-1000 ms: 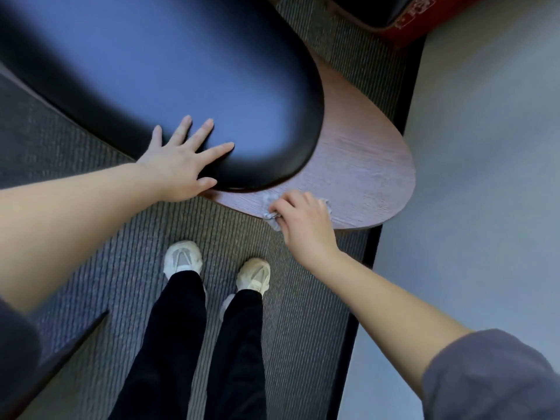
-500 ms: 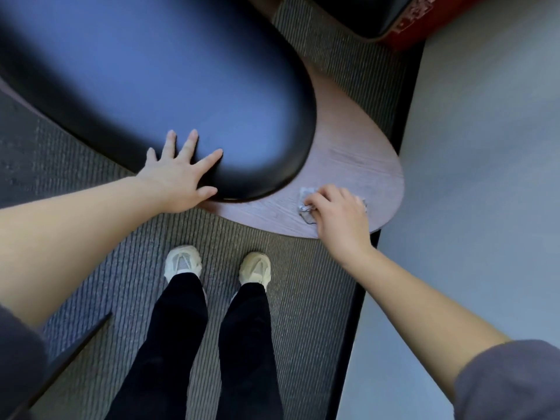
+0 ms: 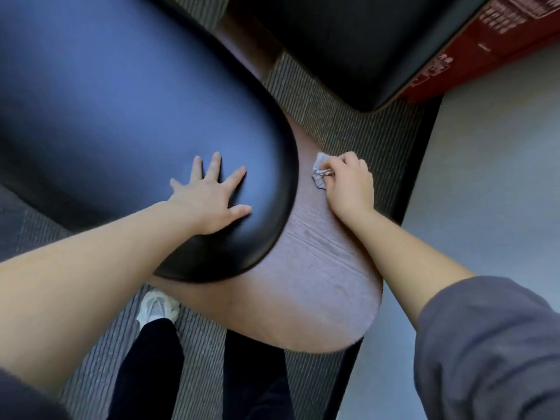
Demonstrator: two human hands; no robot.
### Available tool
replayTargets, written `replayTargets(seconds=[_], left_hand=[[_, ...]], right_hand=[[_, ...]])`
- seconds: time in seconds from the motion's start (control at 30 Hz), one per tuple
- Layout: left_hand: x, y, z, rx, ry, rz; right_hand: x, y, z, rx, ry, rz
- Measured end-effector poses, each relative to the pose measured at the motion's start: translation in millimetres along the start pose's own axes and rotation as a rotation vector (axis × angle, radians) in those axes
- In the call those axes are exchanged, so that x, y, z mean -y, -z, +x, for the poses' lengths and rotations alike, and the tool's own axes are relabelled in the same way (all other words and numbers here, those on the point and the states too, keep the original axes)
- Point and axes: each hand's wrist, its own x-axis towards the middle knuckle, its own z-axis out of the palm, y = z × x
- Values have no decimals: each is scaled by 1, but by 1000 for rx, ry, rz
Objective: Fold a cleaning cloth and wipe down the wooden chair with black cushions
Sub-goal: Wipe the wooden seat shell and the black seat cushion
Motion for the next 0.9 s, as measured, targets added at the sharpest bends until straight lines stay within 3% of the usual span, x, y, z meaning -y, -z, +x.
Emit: replayTargets(seconds=[0.27,0.53,0.9], left_hand=[[-18,29,69,83,160,-11],[-17,27,74,145,156,-36],[-13,28,77,191,166,-48]], right_hand=[[13,-32,119,120,-144,619],[67,-50,188,138,-88,853],[77,-50,212,389,-228,1069]])
